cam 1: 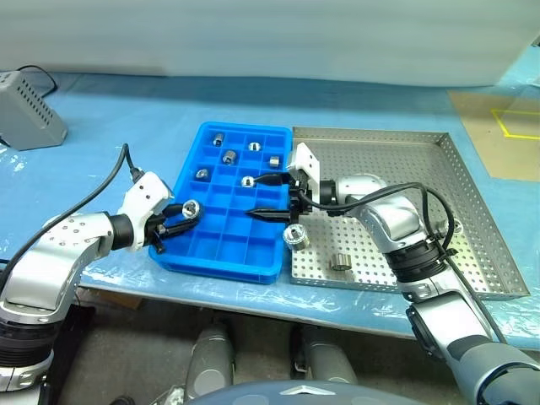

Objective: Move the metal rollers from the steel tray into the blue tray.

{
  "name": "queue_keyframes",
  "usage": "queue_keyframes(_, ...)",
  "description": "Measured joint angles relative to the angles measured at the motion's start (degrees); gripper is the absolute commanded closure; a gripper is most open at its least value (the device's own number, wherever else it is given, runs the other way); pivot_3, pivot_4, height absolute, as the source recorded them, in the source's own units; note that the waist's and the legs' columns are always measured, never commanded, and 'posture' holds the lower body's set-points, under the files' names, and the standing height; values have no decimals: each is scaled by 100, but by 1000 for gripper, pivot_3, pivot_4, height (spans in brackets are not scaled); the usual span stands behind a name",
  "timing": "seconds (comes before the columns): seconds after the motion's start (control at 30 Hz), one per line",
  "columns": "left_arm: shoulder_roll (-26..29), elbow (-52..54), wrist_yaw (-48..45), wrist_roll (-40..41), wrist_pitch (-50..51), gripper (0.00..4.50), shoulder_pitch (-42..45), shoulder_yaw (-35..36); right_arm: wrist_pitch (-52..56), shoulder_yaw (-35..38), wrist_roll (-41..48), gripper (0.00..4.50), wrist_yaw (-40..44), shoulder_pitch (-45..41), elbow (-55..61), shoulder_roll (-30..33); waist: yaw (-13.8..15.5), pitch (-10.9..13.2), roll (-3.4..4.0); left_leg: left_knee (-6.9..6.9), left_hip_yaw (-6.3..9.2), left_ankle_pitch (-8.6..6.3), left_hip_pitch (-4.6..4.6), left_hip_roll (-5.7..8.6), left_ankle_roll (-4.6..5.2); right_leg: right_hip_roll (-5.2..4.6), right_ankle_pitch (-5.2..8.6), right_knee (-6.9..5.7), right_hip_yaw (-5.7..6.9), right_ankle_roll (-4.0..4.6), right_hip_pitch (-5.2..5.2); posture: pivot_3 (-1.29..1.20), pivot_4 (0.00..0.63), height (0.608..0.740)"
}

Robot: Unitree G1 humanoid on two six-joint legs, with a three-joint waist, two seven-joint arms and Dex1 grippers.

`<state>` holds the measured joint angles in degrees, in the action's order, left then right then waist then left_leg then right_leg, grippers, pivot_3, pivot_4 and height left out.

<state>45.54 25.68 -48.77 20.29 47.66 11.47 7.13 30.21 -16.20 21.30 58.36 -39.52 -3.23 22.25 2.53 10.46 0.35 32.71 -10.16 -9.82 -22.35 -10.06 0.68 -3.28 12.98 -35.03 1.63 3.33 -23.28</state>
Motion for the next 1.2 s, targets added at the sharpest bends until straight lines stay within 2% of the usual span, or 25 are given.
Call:
queue_keyframes(0.2, 283, 330, 259, 211, 546, 2901, 78, 150, 0, 0, -14, 0, 10, 3, 0, 28, -11, 0, 0, -2, 0, 1, 1, 3, -1, 0, 0, 2, -3, 0, 0, -43, 150, 740)
queue_keyframes(0.4, 304, 457, 486, 249, 693, 2901, -170, 199, -10, -1, -36, 0, 11, 3, -1, -18, -9, 0, -1, -2, 0, 0, 1, 3, -1, 0, 0, 3, -2, 0, 0, -26, 150, 740)
queue_keyframes(0.53, 296, 327, 482, 231, 401, 2901, -722, 382, -23, -2, -87, 0, 12, 4, -4, -50, -12, 0, -1, -7, 0, 0, 1, 2, 0, 1, 1, 6, -2, -1, -1, -28, 150, 740)
queue_keyframes(0.7, 143, -83, 509, 206, -273, 2901, -992, 473, -25, -2, -100, 0, 11, 4, -4, -87, 3, 0, -2, -8, 0, -1, 8, 4, 0, 0, 1, 10, -2, -1, 7, -32, 150, 740)
queue_keyframes(0.93, 12, -1053, 497, -37, -1368, 2901, -852, 383, -26, 1, -120, 0, 12, 6, -4, -36, 0, -2, -2, -28, -1, 4, 46, 8, -7, 0, 2, 9, -9, -2, 27, -43, 150, 740)
queue_keyframes(1.2, -72, -1602, 358, -190, -1969, 2901, -519, 146, -23, 22, -137, 0, -26, 49, -2, -14, -2, -3, -3, -33, -2, 6, 46, 10, -9, 0, 1, 11, -10, -2, 27, -71, 150, 740)
